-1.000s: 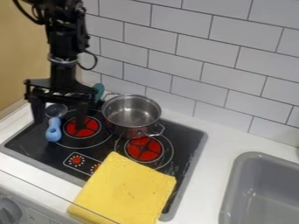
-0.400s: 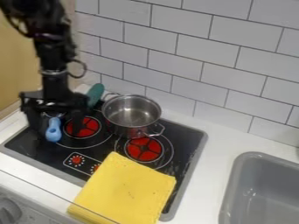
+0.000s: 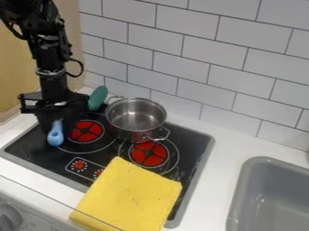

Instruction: Take the blue spoon and move it to the right side of the stove

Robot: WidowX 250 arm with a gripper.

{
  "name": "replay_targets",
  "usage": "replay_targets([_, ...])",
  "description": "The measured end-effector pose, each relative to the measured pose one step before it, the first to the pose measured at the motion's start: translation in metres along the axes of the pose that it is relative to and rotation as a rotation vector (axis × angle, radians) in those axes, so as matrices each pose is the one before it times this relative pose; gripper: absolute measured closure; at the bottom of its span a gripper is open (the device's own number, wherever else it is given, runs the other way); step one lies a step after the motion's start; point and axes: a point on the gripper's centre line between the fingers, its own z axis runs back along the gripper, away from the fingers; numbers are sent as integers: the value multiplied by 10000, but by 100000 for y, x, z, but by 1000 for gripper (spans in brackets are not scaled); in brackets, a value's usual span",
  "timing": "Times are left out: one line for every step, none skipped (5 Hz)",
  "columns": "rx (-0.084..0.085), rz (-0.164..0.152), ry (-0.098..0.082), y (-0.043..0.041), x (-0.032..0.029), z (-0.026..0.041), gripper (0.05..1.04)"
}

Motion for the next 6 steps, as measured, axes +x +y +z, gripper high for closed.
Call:
replay_targets([-98, -29, -37, -196, 488, 172, 788])
replay_targets([48, 58, 103, -351, -157, 182, 788])
replay_targets([525, 437, 190, 481, -1682, 915, 788])
replay_targets([557, 85, -767, -1793, -2136, 3368, 788])
replay_targets([-55, -405, -429, -2439, -2686, 2647, 788])
replay_targets([-750, -1223, -536, -4021, -2637, 2135, 788])
